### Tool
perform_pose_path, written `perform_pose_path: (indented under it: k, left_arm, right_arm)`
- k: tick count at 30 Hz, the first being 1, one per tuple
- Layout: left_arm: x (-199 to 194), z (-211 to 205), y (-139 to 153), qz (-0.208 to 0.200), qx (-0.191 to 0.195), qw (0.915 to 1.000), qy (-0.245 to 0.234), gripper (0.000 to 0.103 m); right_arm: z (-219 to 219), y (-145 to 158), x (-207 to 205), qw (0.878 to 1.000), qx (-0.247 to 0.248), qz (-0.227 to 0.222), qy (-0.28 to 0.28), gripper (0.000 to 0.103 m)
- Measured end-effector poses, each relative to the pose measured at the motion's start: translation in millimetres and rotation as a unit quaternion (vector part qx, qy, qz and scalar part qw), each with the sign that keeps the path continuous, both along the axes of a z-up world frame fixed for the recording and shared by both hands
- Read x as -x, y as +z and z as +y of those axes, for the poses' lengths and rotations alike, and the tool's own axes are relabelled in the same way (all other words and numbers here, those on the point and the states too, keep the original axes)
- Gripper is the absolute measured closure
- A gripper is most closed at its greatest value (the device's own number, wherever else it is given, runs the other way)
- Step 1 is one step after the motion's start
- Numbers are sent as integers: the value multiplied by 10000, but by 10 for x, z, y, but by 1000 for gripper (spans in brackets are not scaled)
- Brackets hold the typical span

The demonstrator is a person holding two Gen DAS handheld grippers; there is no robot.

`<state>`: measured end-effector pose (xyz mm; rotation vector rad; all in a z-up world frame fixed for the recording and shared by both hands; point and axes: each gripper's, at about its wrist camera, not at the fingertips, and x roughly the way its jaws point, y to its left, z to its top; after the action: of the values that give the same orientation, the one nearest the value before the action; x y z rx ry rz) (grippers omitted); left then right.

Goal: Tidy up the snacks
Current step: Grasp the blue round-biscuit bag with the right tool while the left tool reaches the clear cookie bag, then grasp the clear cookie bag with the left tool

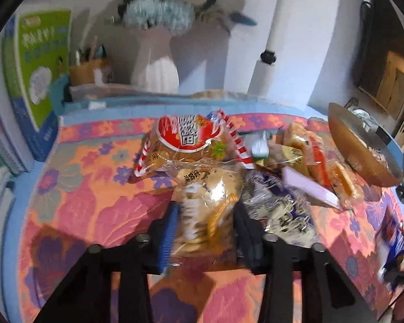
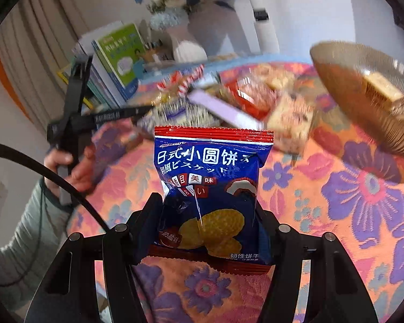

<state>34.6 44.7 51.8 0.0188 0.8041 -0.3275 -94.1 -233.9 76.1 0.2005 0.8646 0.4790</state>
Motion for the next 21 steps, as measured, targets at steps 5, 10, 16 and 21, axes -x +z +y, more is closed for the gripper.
perform_pose_path:
  k: [5, 10, 16, 21]
  left_arm:
    - [167, -45, 249, -115, -201, 9997, 3, 90]
    - [49, -50, -1, 379, -537, 9972, 357, 36]
    - [180, -121, -47, 556, 238, 9981, 74, 35]
    - [235, -496, -24, 255, -413, 9988, -112, 34]
  right_arm:
    - [-104, 282, 132, 9990, -127, -428, -69, 42]
    - [-210, 291, 160, 9990, -200, -358, -190, 42]
    - [-277, 160, 163, 9995, -124, -141, -260, 42]
    - [-297, 98, 116, 9994, -229, -49, -258, 42]
